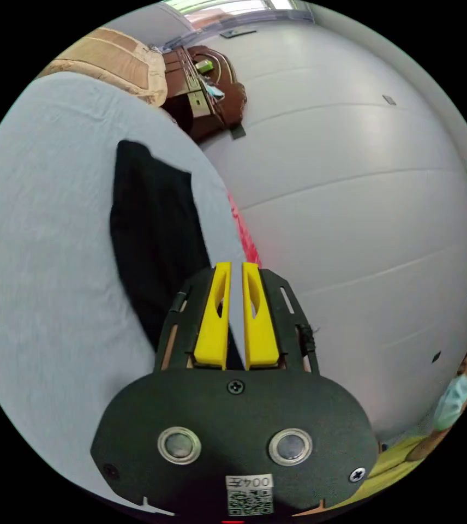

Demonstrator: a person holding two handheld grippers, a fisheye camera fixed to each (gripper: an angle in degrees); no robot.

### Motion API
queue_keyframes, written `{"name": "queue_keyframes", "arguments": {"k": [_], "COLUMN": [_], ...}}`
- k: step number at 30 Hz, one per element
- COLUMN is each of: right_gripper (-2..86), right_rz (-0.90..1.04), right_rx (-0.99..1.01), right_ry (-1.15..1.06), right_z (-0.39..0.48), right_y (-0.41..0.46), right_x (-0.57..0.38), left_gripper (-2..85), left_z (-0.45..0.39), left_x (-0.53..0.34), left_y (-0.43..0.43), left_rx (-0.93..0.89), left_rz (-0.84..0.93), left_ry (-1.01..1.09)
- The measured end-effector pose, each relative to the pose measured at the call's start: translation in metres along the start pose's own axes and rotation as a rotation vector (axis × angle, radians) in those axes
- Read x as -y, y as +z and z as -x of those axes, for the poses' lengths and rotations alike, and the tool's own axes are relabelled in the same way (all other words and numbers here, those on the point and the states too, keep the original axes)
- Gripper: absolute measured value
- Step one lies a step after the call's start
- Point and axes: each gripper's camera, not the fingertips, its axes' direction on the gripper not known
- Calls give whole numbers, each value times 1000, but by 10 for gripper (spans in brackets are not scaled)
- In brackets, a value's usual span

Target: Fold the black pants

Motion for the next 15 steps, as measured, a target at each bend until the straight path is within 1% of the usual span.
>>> {"name": "queue_keyframes", "arguments": {"k": [2, 6, 8, 11, 15], "right_gripper": [63, 64, 71, 77, 80], "right_rz": [-71, -134, -120, -89, -33], "right_rx": [44, 59, 75, 84, 77], "right_ry": [-85, -249, -315, -330, -315], "right_z": [16, 49, 69, 83, 91], "right_y": [5, 32, 55, 74, 93], "right_x": [39, 109, 154, 193, 218], "left_gripper": [25, 26, 28, 34, 52], "left_z": [5, 10, 5, -8, -31], "left_x": [-51, -146, -171, -195, -207], "left_y": [0, 8, 15, 27, 53], "left_rx": [50, 147, 217, 337, 481], "left_rz": [71, 152, 172, 180, 191], "left_ry": [0, 19, 69, 197, 393]}}
